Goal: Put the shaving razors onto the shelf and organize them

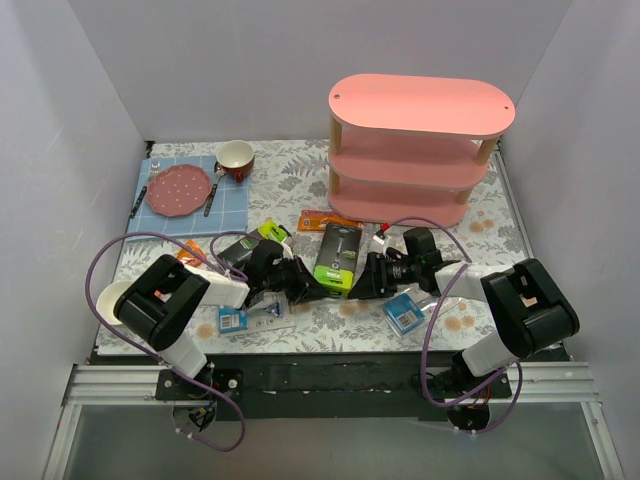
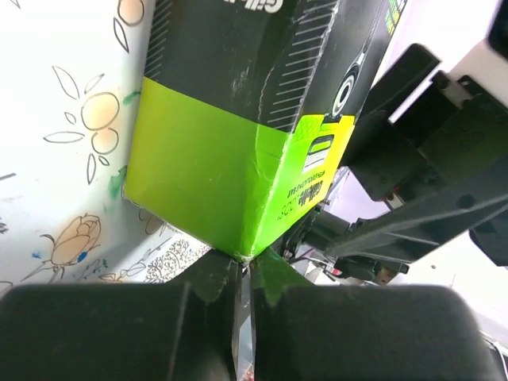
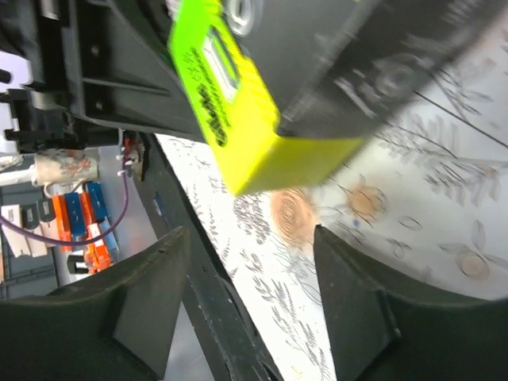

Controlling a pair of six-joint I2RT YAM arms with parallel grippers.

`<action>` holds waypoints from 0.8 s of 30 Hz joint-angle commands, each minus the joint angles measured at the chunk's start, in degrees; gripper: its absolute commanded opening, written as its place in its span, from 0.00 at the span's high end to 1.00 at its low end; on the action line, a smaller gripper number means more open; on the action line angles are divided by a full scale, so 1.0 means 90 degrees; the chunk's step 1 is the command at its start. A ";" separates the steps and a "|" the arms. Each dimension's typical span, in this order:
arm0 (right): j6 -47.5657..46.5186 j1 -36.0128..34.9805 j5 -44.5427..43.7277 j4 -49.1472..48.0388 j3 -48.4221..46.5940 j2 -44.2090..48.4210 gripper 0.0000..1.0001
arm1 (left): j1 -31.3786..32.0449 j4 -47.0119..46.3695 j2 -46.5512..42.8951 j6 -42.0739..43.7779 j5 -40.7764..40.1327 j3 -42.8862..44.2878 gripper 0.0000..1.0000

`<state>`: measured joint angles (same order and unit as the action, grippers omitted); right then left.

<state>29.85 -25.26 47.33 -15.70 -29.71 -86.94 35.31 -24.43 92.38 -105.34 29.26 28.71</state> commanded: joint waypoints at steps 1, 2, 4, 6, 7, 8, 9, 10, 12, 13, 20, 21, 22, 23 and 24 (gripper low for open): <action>0.0033 0.0198 -0.0219 -0.0101 0.0215 0.0197 0.25 | -0.0212 -0.0255 0.0029 0.0093 -0.0136 0.0130 1.00; 0.0101 0.0257 -0.0278 -0.0052 0.0225 0.0197 0.19 | -0.0261 -0.0226 0.0000 0.0074 0.0029 0.0159 1.00; 0.0490 0.0325 -0.0327 -0.0100 0.0264 0.0129 0.14 | -0.0271 -0.0196 -0.0156 0.0064 0.0244 0.0325 1.00; 0.0910 0.0413 -0.0347 -0.0305 0.0265 -0.0018 0.07 | -0.0271 0.0008 -0.0370 0.0054 0.0469 0.0491 1.00; 0.1096 0.0423 -0.0299 -0.0509 0.0274 -0.0067 0.06 | -0.0281 0.0076 -0.0430 0.0093 0.0538 0.0550 1.00; 0.1456 0.0423 -0.0279 -0.0772 0.0274 -0.0173 0.02 | -0.0271 0.0193 -0.0479 0.0141 0.0606 0.0579 1.00; 0.1595 0.0423 -0.0327 -0.0833 0.0245 -0.0223 0.02 | -0.0271 0.0243 -0.0547 0.0200 0.0703 0.0618 1.00; 0.1760 0.0414 -0.0318 -0.0920 0.0197 -0.0281 0.02 | -0.0271 0.0282 -0.0567 0.0278 0.0762 0.0667 1.00; 0.1928 0.0346 -0.0288 -0.0961 0.0050 -0.0476 0.02 | -0.0271 0.0458 -0.0596 0.0318 0.0811 0.0726 1.00; 0.1967 0.0326 -0.0279 -0.0931 -0.0018 -0.0545 0.02 | -0.0271 0.0468 -0.0606 0.0347 0.0841 0.0803 1.00; 0.2757 0.0180 -0.0230 -0.1409 -0.0448 -0.1043 0.02 | 0.0022 0.0332 -0.0411 0.0386 0.0978 0.0970 1.00; 0.2816 0.0150 -0.0191 -0.1448 -0.0593 -0.1082 0.02 | 0.0061 0.0292 -0.0382 0.0376 0.0968 0.0961 1.00; 0.2855 0.0131 -0.0181 -0.1439 -0.0663 -0.1102 0.02 | 0.0138 0.0253 -0.0352 0.0347 0.0958 0.0960 1.00; 0.2846 0.0072 -0.0171 -0.1410 -0.0721 -0.1141 0.03 | 0.0168 0.0137 -0.0284 0.0328 0.0968 0.0960 1.00; 0.2865 0.0072 -0.0171 -0.1400 -0.0780 -0.1151 0.03 | 0.0197 0.0078 -0.0255 0.0298 0.0968 0.0951 1.00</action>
<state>52.42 -23.64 47.75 -25.34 -32.56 -96.18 35.05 -18.31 90.04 -102.43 35.64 34.57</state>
